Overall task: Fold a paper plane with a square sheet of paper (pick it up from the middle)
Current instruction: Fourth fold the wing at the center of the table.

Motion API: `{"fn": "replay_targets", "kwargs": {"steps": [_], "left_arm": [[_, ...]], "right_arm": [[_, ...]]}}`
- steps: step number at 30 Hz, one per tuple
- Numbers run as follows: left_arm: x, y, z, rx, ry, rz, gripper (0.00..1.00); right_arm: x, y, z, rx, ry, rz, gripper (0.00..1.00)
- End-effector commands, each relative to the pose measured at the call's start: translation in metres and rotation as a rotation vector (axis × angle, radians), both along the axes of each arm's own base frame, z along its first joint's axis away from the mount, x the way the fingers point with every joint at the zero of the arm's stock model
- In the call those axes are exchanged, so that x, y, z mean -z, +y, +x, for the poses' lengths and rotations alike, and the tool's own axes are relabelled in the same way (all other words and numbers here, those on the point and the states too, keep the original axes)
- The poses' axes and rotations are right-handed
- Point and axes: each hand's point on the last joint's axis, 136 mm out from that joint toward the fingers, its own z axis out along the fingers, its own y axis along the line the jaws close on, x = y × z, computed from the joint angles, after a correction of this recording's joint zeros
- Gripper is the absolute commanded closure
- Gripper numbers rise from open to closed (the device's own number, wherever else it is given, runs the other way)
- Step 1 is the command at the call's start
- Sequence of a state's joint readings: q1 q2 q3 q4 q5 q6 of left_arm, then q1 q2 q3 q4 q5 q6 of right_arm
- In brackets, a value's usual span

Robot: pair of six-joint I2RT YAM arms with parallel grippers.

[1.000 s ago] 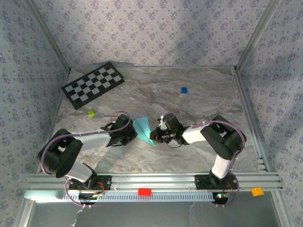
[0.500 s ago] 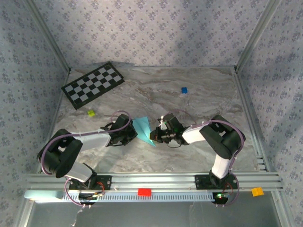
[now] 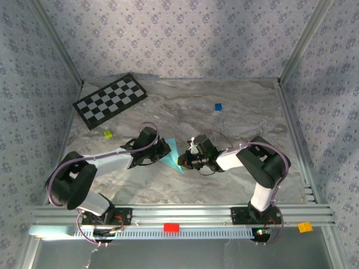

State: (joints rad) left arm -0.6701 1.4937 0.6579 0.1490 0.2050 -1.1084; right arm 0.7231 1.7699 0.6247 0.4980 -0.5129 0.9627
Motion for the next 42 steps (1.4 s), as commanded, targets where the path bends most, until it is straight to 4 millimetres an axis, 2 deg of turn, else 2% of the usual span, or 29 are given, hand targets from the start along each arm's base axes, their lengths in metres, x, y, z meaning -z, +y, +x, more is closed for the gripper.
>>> {"fn": "replay_targets", "kwargs": {"steps": [1, 16, 30, 42], "left_arm": [[-0.007, -0.022, 0.005, 0.068, -0.027, -0.065, 0.98], [0.023, -0.019, 0.014, 0.020, 0.026, -0.017, 0.99], [0.032, -0.018, 0.018, 0.011, 0.043, -0.003, 0.99], [0.048, -0.012, 0.012, 0.004, 0.089, 0.040, 1.00]], "right_arm": [[0.021, -0.014, -0.005, 0.030, 0.062, -0.055, 1.00], [0.024, -0.016, -0.006, 0.034, 0.076, -0.060, 1.00], [0.024, -0.016, -0.006, 0.033, 0.077, -0.061, 1.00], [0.023, -0.016, -0.006, 0.033, 0.080, -0.065, 1.00]]}}
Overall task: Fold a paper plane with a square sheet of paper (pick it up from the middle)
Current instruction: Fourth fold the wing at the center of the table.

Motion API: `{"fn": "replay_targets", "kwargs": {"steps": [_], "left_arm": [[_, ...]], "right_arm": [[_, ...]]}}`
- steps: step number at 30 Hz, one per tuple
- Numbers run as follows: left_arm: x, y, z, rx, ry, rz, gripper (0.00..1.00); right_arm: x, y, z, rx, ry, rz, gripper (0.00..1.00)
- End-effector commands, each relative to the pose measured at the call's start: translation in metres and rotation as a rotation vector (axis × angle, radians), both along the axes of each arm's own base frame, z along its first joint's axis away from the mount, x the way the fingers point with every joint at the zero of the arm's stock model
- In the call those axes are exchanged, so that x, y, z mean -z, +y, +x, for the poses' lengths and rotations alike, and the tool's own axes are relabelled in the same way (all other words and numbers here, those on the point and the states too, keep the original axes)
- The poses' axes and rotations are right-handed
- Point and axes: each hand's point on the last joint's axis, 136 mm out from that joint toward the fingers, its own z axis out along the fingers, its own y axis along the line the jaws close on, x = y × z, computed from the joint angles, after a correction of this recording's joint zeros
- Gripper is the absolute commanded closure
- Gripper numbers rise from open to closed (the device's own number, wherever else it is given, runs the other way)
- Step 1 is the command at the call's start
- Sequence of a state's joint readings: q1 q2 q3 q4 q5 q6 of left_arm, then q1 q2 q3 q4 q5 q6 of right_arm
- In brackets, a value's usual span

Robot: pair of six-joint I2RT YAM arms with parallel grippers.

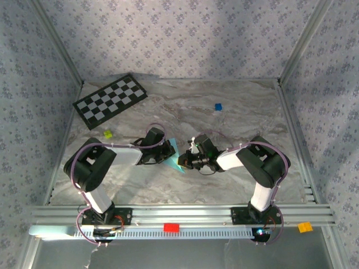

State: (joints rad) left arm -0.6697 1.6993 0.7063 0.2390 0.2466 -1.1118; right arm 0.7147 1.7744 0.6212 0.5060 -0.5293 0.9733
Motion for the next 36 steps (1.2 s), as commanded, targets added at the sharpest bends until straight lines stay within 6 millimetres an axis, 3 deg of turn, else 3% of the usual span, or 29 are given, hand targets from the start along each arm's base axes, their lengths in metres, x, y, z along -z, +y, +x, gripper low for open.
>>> {"fn": "replay_targets", "kwargs": {"steps": [1, 13, 19, 26, 36], "left_arm": [[0.007, 0.005, 0.003, -0.024, 0.019, 0.028, 1.00], [0.012, 0.011, -0.001, -0.034, 0.029, 0.043, 1.00], [0.012, 0.011, -0.001, -0.035, 0.029, 0.041, 1.00], [0.012, 0.013, -0.001, -0.041, 0.028, 0.043, 1.00], [0.013, 0.013, -0.001, -0.042, 0.031, 0.042, 1.00]], "right_arm": [[0.022, -0.015, -0.006, 0.030, 0.066, -0.075, 1.00], [-0.002, -0.016, -0.013, -0.045, 0.031, -0.090, 0.84], [-0.002, -0.017, -0.020, -0.073, 0.041, -0.094, 0.83], [0.015, -0.032, -0.027, -0.049, 0.081, -0.151, 0.86], [0.001, -0.033, -0.033, -0.108, 0.041, -0.177, 0.81]]}}
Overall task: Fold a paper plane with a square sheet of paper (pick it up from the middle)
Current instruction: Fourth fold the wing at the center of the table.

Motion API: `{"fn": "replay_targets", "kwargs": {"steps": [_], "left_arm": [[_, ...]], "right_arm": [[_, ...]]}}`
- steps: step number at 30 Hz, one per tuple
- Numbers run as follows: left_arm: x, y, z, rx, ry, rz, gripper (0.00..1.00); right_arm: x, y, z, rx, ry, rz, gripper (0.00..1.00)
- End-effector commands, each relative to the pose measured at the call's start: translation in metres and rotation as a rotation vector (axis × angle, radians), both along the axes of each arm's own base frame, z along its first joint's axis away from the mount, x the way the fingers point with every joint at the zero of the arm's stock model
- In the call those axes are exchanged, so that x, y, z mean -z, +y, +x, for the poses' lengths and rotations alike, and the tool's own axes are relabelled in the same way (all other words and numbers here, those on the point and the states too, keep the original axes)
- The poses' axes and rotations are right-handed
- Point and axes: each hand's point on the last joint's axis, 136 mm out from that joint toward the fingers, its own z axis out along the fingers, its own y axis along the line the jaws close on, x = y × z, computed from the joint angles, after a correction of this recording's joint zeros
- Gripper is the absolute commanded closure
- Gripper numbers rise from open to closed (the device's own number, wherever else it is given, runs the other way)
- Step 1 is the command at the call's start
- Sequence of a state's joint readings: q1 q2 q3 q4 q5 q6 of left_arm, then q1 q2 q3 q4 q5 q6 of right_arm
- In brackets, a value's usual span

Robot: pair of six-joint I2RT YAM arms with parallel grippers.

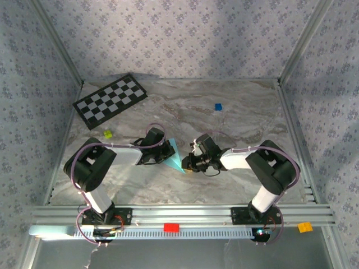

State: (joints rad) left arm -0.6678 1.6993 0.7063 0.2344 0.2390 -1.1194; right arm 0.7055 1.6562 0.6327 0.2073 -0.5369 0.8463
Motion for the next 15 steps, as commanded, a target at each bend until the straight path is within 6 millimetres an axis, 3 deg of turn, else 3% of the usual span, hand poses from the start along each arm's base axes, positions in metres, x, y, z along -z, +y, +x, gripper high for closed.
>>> {"fn": "replay_targets", "kwargs": {"steps": [1, 15], "left_arm": [[0.011, 0.010, -0.002, -0.030, 0.026, 0.035, 1.00], [0.012, 0.010, -0.003, -0.032, 0.028, 0.030, 1.00]], "right_arm": [[0.004, -0.010, -0.011, -0.043, 0.005, -0.070, 0.80], [0.015, -0.014, -0.015, -0.052, 0.022, -0.125, 0.84]]}}
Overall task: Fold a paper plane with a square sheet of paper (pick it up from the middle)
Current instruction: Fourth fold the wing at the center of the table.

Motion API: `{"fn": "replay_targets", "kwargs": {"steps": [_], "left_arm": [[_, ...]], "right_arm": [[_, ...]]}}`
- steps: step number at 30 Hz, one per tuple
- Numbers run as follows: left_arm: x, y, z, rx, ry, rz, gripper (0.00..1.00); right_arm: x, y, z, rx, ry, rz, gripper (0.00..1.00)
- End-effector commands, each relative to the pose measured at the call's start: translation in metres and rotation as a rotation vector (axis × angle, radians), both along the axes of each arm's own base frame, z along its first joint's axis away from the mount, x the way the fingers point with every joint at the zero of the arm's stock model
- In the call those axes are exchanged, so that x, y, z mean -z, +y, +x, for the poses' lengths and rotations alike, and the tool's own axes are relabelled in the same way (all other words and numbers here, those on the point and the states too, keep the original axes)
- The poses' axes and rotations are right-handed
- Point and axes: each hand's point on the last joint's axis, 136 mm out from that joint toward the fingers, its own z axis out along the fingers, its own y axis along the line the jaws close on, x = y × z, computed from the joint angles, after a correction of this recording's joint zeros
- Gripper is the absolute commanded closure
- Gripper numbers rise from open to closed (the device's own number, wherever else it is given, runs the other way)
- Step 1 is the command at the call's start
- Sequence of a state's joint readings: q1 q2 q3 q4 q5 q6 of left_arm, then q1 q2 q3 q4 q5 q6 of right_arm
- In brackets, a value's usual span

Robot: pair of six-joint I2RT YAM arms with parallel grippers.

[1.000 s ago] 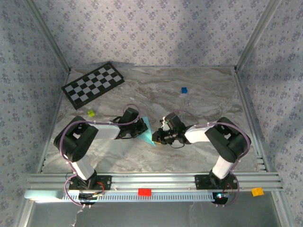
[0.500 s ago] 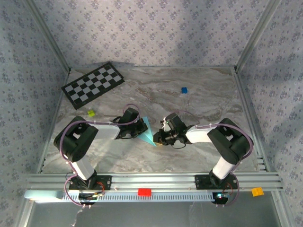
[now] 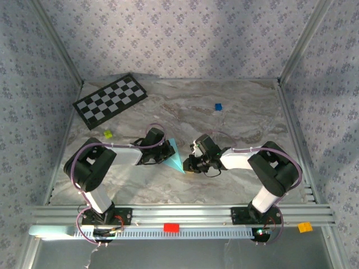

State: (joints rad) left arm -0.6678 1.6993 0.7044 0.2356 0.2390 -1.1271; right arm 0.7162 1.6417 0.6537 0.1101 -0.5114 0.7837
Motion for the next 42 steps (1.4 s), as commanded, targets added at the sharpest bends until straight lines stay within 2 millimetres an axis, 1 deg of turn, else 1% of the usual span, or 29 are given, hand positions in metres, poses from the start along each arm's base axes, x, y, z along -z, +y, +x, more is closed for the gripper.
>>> {"fn": "replay_targets", "kwargs": {"steps": [1, 9, 11, 14, 18, 20, 27, 31, 34, 39, 42], "left_arm": [[0.012, 0.010, -0.002, -0.026, 0.024, 0.033, 1.00], [0.011, 0.011, -0.003, -0.031, 0.022, 0.033, 1.00], [0.011, 0.011, -0.003, -0.029, 0.022, 0.033, 1.00], [0.010, 0.011, -0.004, -0.029, 0.019, 0.031, 1.00], [0.011, 0.011, -0.004, -0.030, 0.020, 0.032, 1.00], [0.011, 0.011, -0.004, -0.029, 0.020, 0.031, 1.00], [0.009, 0.010, -0.003, -0.028, 0.017, 0.027, 1.00], [0.010, 0.010, -0.003, -0.027, 0.020, 0.027, 1.00], [0.010, 0.009, -0.003, -0.027, 0.019, 0.027, 1.00], [0.011, 0.010, -0.003, -0.028, 0.022, 0.029, 1.00], [0.011, 0.010, -0.004, -0.027, 0.023, 0.030, 1.00]], "right_arm": [[0.008, -0.007, -0.007, -0.013, 0.026, -0.058, 0.84], [-0.028, 0.003, 0.011, 0.001, -0.065, 0.028, 0.81], [-0.036, 0.006, 0.014, -0.003, -0.088, 0.054, 0.80], [-0.042, 0.013, 0.015, -0.023, -0.098, 0.072, 0.75], [-0.032, 0.015, 0.016, -0.034, -0.090, 0.025, 0.72], [-0.023, 0.013, 0.017, -0.038, -0.091, -0.022, 0.71], [-0.001, 0.008, 0.008, -0.067, -0.061, -0.106, 0.71], [0.007, 0.005, 0.003, -0.067, -0.044, -0.120, 0.73], [0.010, 0.004, 0.000, -0.064, -0.033, -0.112, 0.79], [0.013, 0.002, -0.004, -0.051, -0.006, -0.091, 0.81], [0.020, -0.003, -0.009, -0.036, 0.017, -0.105, 0.83]]}}
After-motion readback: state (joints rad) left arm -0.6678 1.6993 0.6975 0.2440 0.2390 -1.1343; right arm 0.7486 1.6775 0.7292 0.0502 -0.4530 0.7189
